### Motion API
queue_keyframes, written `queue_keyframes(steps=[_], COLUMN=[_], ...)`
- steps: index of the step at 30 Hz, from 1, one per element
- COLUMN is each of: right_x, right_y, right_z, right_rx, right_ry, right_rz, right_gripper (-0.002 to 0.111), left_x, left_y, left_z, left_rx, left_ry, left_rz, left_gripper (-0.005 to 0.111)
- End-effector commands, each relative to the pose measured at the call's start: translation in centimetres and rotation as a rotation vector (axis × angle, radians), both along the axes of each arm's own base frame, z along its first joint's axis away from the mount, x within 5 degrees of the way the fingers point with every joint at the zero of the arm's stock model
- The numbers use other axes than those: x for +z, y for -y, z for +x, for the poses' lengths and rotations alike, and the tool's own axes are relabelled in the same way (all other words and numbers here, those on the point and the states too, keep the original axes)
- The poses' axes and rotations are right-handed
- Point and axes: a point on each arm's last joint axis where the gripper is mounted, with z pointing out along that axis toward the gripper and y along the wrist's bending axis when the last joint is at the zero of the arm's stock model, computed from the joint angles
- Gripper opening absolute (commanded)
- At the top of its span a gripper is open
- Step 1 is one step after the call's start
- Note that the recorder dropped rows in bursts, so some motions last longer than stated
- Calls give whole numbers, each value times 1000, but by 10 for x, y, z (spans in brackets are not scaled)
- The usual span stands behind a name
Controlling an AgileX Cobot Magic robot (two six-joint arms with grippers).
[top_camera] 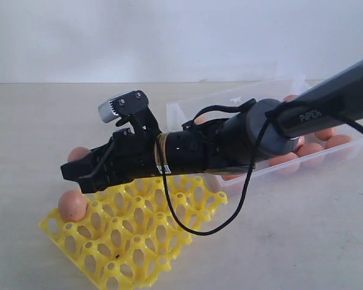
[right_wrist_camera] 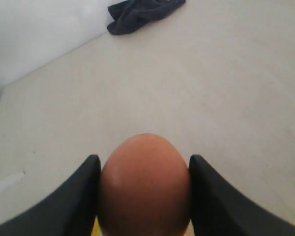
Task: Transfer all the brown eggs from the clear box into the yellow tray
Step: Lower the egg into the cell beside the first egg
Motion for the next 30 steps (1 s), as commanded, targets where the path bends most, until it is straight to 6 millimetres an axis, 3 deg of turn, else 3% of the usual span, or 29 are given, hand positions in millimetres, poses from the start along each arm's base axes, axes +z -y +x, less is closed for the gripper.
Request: queue_keyframes(steps=[1,23,27,30], right_x=[-11,-40,-39,-39], right_y=[2,5,5,5], right_z=[3,9,11,11], right_rx=[-24,-81,-104,-111], right_ry=[-4,3,-9,-11], right_rz=[-47,-113,-96,-92], right_gripper=[0,0,7,20], left_x=[-1,-1,-1,-1], left_y=[0,0,0,0], left_z=[0,0,0,0], left_rx=[-7,-7,-7,-7], left_ry=[0,0,0,0], left_rz=[-5,-5,-5,-5], left_gripper=[4,4,4,4])
